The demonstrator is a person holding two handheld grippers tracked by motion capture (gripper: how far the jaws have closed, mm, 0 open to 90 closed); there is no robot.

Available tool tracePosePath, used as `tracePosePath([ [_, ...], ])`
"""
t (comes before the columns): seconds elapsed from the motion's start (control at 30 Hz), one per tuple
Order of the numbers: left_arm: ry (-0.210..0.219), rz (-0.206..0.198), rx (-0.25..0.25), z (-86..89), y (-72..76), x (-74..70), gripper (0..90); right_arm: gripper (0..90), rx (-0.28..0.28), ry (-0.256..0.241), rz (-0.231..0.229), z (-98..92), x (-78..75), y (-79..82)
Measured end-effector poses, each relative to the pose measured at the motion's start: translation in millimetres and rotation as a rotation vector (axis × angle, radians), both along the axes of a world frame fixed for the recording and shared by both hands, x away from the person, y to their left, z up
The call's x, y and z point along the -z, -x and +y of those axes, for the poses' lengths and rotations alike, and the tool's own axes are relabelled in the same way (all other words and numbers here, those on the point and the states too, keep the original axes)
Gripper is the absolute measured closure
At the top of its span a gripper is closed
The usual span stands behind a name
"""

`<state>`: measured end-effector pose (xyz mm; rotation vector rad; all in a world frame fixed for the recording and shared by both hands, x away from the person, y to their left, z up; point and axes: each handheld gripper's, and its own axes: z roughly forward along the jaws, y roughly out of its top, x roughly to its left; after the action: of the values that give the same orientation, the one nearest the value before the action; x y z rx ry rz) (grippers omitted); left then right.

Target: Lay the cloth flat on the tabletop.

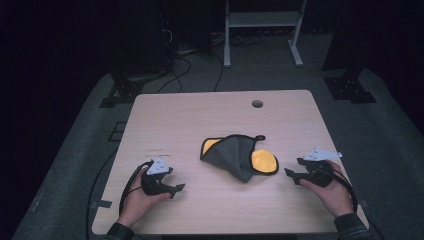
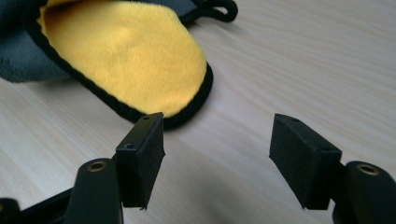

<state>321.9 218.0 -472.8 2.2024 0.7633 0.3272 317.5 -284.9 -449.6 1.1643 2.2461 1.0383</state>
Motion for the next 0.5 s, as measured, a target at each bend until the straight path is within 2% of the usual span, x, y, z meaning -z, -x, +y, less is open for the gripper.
tracePosePath([
  [0.17, 0.004, -0.002, 0.002, -0.2, -0.1, -0.1, 20.3, 34.5, -0.019, -0.004, -0.01, 9.1, -7.2, -12.2],
  [0.2, 0.004, -0.002, 0.003, 0.0, 0.0, -0.4, 20.3, 35.0, -0.021, -0.017, -0.013, 10.8, -8.1, -14.7],
  [0.4, 0.002, -0.003, 0.008, 0.9, -0.2, -1.1, 20.7, 35.2, -0.043, -0.019, -0.005, 23.1, -11.2, -29.3],
  [0.43, 0.004, -0.005, 0.008, 1.0, 0.0, -1.2, 20.8, 35.6, -0.049, -0.043, -0.008, 26.0, -11.6, -33.7],
  [0.5, 0.005, -0.003, 0.006, 1.0, 0.1, -1.5, 21.0, 35.3, -0.053, -0.038, 0.0, 29.2, -12.0, -38.6],
])
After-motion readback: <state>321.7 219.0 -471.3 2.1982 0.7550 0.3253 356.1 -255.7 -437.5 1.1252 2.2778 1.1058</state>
